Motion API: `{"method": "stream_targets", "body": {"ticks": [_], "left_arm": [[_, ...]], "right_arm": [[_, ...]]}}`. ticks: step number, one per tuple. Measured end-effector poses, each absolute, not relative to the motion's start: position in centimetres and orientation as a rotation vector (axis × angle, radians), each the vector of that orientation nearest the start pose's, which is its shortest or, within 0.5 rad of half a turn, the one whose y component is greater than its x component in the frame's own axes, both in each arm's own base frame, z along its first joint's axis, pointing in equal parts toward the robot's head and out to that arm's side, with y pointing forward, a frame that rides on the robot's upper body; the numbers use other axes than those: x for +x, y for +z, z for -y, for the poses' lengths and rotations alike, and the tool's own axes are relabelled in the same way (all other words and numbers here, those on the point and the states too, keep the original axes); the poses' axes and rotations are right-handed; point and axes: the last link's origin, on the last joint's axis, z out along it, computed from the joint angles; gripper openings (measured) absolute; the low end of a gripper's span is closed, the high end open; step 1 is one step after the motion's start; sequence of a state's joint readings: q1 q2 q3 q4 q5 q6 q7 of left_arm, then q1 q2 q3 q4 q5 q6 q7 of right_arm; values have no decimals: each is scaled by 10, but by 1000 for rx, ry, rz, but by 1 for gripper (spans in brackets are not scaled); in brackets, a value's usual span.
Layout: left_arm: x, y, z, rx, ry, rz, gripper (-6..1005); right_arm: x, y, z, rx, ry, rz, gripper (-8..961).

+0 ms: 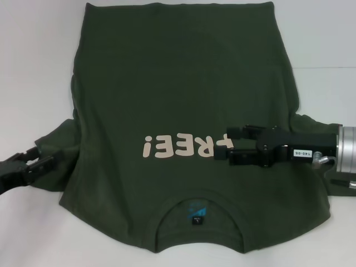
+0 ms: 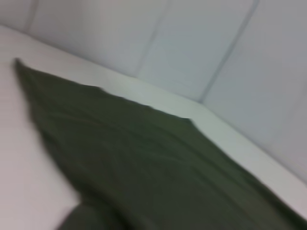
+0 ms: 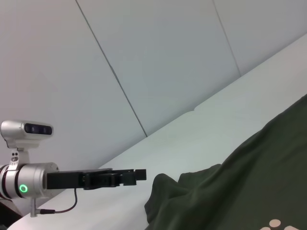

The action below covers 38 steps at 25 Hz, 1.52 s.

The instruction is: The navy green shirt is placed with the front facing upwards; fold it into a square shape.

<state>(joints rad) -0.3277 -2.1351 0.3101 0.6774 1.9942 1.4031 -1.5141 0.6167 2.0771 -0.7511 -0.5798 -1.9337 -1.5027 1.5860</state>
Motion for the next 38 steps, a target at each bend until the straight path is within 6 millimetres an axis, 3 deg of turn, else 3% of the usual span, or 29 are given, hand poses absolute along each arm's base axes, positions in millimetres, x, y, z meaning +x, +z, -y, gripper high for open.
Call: {"method": "stream_targets", "body": {"ticks": [15, 24, 31, 38], "left_arm": [[-374, 21, -310, -1919, -662, 1229, 885], [-368, 15, -310, -1959, -662, 1239, 880], [-374, 24, -309, -1893, -689, 1274, 840], [-373, 23, -310, -1905, -681, 1272, 521]], "right_arm": [[230, -20, -351, -2732, 800, -895, 926], [233, -17, -351, -2722, 798, -899, 926], [233, -16, -352, -2721, 795, -895, 926], [234, -16, -351, -2720, 794, -897, 926]]}}
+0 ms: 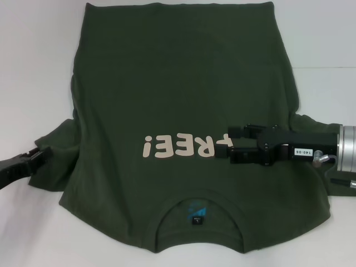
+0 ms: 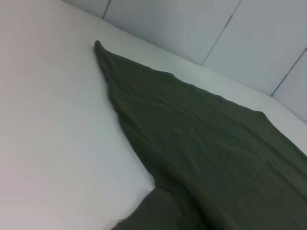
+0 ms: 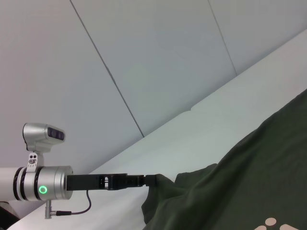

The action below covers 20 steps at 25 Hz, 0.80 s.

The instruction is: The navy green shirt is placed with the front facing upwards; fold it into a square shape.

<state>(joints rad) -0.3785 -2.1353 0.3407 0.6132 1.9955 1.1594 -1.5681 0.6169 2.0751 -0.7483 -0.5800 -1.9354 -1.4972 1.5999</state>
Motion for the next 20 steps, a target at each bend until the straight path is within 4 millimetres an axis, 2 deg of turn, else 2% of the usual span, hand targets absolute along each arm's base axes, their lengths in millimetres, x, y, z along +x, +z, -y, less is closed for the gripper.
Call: {"method": "stream_targets", "body": {"ticks": [9, 15, 20], "left_arm": [[-371, 21, -312, -1934, -661, 1266, 109], [-374, 24, -311, -1920, -653, 1265, -3], [-381, 38, -311, -1884, -633, 1243, -1]], "right_arm": [[234, -16, -351, -2721, 795, -898, 926], [232, -18, -351, -2722, 800, -900, 925], [230, -22, -352, -2715, 814, -913, 925]]}}
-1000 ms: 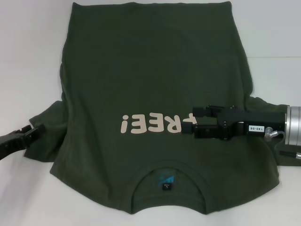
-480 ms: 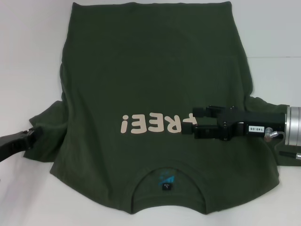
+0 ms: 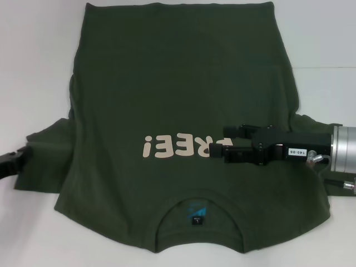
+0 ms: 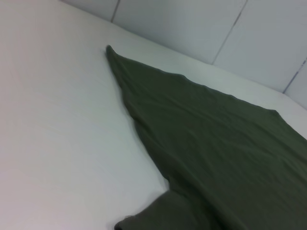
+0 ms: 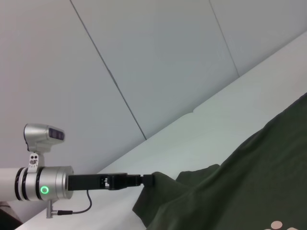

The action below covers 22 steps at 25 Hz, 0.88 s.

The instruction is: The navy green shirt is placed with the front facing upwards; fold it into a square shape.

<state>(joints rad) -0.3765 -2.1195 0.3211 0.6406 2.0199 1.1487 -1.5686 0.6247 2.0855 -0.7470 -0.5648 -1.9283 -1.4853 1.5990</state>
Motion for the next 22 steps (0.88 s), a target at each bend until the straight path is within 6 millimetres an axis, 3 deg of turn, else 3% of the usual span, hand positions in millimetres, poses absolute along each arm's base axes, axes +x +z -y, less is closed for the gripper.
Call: {"method": "stream_targets", "body": {"ticks": [11, 22], "left_arm": [[-393, 72, -322, -1800, -548, 1180, 0], [-382, 80, -340, -1835, -530, 1138, 1]], "right_arm": [[229, -28, -352, -2695, 847, -953, 925], [228, -29, -353, -2694, 846, -955, 925]]}}
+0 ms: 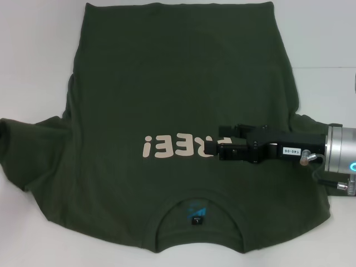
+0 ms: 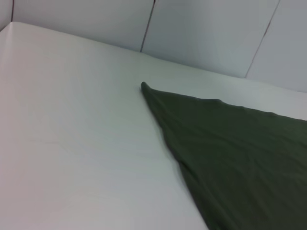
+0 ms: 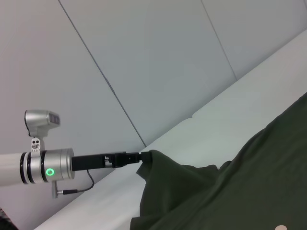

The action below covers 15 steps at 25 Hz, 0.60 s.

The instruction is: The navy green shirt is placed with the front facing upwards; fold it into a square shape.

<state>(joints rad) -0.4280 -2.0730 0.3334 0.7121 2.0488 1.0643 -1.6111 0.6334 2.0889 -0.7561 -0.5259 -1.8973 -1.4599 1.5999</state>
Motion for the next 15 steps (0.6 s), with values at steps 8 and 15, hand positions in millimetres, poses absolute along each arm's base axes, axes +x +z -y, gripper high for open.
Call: {"method": "stream_targets", "body": {"ticks": [8, 15], "left_arm": [[-366, 91, -340, -1904, -608, 1124, 1], [-346, 90, -334, -1999, -710, 1154, 0]], "right_arm": [[230, -28, -352, -2691, 845, -960, 925], [232, -28, -350, -2690, 840, -965, 925]]}}
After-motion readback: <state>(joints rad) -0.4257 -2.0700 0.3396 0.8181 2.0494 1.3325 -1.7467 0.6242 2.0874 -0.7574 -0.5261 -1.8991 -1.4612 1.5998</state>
